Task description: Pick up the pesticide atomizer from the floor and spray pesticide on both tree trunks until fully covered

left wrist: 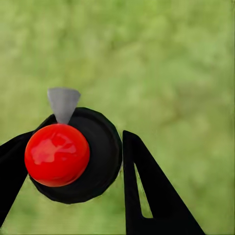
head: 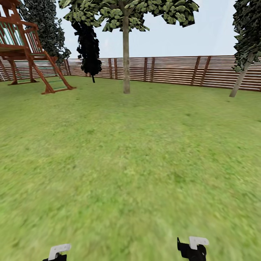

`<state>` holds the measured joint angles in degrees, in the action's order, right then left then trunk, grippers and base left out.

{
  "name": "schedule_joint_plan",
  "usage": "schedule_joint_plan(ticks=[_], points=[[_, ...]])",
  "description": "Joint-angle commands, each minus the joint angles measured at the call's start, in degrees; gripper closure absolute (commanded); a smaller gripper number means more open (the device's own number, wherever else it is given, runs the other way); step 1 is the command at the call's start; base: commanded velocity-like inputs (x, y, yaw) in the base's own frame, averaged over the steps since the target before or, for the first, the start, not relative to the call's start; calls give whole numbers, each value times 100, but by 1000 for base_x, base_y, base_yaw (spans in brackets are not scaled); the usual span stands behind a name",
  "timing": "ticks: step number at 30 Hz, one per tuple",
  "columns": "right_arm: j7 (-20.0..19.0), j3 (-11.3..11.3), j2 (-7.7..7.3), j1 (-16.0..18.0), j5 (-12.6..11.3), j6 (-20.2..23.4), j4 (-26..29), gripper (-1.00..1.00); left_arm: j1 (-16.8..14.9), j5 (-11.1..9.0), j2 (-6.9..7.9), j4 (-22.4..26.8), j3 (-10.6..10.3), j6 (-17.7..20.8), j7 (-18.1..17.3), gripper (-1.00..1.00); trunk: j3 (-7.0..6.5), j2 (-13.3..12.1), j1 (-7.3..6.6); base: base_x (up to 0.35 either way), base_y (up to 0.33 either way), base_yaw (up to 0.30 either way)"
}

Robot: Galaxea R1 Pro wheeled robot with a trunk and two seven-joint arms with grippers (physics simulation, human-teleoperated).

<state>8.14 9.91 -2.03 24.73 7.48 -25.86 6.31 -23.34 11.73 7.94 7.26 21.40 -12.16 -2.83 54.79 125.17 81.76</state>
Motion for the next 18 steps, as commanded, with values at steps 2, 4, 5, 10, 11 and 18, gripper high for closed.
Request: schedule_joint_plan(ticks=[2, 4, 5, 10, 11, 18], points=[[21, 37, 1, 5, 61, -16, -7, -100, -4, 48, -2, -5, 50, -19, -25, 100, 5, 2, 3, 338, 0, 0], [21, 37, 1, 5, 61, -16, -7, -100, -4, 48, -2, -5, 50, -20, -25, 100, 5, 2, 3, 338, 0, 0], [21, 37, 1, 5, 61, -16, -7, -100, -4, 48, -1, -5, 49, -21, -25, 100, 5, 2, 3, 338, 0, 0], [21, 37, 1, -2, 61, -16, -10, -100, -4, 48, -2, -5, 49, -20, -25, 100, 5, 2, 3, 338, 0, 0], [21, 37, 1, -2, 61, -16, -9, -100, -4, 48, 0, -5, 49, -20, -25, 100, 5, 2, 3, 338, 0, 0], [21, 37, 1, -3, 61, -16, -7, -100, -4, 48, 3, -5, 53, -19, -25, 100, 5, 2, 3, 338, 0, 0]])
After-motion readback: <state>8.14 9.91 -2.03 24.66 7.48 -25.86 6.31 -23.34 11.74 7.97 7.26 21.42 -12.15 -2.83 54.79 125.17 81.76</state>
